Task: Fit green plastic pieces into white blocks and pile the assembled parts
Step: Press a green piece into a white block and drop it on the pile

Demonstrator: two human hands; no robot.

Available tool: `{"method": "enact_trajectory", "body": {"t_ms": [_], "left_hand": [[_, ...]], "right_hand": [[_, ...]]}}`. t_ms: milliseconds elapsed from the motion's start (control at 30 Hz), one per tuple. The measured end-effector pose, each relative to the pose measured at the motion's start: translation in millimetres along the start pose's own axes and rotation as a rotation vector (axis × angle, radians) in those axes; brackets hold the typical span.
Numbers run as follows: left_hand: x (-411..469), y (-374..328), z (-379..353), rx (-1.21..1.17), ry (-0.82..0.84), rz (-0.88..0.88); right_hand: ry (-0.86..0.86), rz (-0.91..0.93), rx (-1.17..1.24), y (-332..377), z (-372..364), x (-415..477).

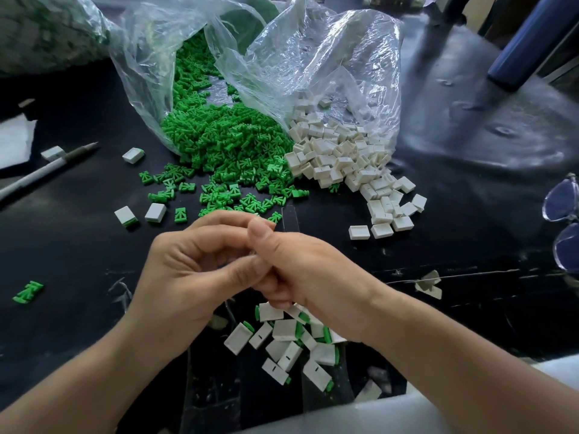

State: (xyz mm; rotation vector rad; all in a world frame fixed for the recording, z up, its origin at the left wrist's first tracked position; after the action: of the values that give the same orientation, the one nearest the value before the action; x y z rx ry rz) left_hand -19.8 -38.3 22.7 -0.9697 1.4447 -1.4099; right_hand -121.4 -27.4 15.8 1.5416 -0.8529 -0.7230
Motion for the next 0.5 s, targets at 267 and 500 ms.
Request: {"method": "enact_trajectory", "body": {"t_ms": [267,500], "left_hand": [[2,5,6,-0.137,-0.043,0.055],[3,8,8,-0.163,-0.025,0.143]], "right_hand": [[-0.036,-0.057,0.004,1,9,0],[-0.036,-0.055,-0.003,2,12,-1]]}}
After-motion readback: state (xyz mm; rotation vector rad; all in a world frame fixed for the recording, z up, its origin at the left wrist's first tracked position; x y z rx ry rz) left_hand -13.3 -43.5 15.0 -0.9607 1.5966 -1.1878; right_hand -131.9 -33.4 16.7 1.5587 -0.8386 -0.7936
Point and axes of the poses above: each hand's wrist, its own x-axis towards the middle knuckle, its own z-axis out of the back of the hand, y = z × x, the point moved 5 cm from there along x, towards the middle knuckle, and after that the axes turned 14 degrees about z, right-handed, at the moved point
